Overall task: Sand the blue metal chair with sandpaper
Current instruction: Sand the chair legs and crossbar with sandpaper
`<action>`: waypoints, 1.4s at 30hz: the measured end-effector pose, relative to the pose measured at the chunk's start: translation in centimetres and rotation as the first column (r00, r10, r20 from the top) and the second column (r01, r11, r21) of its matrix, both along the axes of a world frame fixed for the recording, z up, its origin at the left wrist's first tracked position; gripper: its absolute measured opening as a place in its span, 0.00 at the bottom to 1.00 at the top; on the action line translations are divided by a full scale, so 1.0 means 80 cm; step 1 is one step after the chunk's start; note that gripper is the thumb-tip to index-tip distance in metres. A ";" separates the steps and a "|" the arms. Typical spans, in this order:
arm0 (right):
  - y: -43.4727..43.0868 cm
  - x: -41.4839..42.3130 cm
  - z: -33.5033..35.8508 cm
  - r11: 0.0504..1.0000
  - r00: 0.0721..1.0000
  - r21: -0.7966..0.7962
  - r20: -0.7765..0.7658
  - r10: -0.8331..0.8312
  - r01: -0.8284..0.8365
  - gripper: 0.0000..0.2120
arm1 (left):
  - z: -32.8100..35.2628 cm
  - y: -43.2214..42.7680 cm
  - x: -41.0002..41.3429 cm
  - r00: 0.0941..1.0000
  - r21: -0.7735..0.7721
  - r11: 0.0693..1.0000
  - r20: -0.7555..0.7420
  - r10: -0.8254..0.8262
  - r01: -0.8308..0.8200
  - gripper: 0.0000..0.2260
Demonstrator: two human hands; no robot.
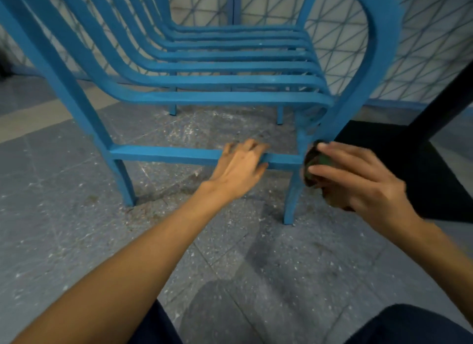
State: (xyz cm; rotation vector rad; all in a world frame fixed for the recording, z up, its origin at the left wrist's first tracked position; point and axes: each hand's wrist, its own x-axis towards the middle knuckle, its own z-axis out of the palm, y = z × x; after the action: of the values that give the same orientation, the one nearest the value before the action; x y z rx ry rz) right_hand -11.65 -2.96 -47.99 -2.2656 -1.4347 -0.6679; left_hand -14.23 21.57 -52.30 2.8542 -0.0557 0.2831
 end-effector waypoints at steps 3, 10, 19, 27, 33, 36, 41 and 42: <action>-0.026 -0.002 -0.019 0.841 0.926 0.412 -0.289 -0.244 0.350 0.19 | -0.013 -0.024 0.019 0.996 0.058 0.995 -0.033 -0.078 0.080 0.19; 0.039 0.018 -0.038 0.641 0.796 0.576 -0.598 -0.093 0.507 0.24 | -0.011 -0.017 0.036 0.989 0.039 0.989 -0.038 -0.142 0.143 0.19; 0.062 0.045 -0.144 0.725 0.699 0.421 -0.706 -0.116 0.545 0.26 | -0.006 -0.038 0.061 0.996 0.024 0.997 -0.058 -0.075 0.077 0.19; 0.047 0.065 -0.031 0.671 0.784 0.614 -0.617 0.077 0.417 0.25 | -0.012 -0.040 0.064 0.999 -0.027 0.998 -0.017 -0.051 0.051 0.18; 0.066 0.059 -0.089 0.792 0.703 0.470 -0.707 0.074 0.389 0.41 | -0.019 -0.040 0.065 0.999 -0.083 0.996 0.016 -0.032 0.034 0.20; 0.065 0.061 -0.167 0.861 0.626 0.327 -0.780 0.012 0.391 0.40 | -0.022 -0.040 0.064 0.999 -0.103 0.994 0.035 -0.030 0.033 0.20; 0.041 0.071 -0.215 0.932 0.462 -0.046 -0.859 -0.221 0.360 0.30 | -0.023 -0.041 0.064 0.999 -0.104 0.994 0.048 -0.024 0.029 0.20; 0.039 0.074 -0.205 0.923 0.429 -0.078 -0.868 -0.250 0.377 0.27 | -0.023 -0.041 0.064 0.998 -0.102 0.994 0.050 -0.026 0.031 0.21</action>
State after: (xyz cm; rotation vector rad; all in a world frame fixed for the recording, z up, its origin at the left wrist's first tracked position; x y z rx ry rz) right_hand -5.72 0.19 -64.36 -2.2058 -0.4282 0.3396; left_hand -9.12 18.30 -54.16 2.7420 -0.0885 0.3396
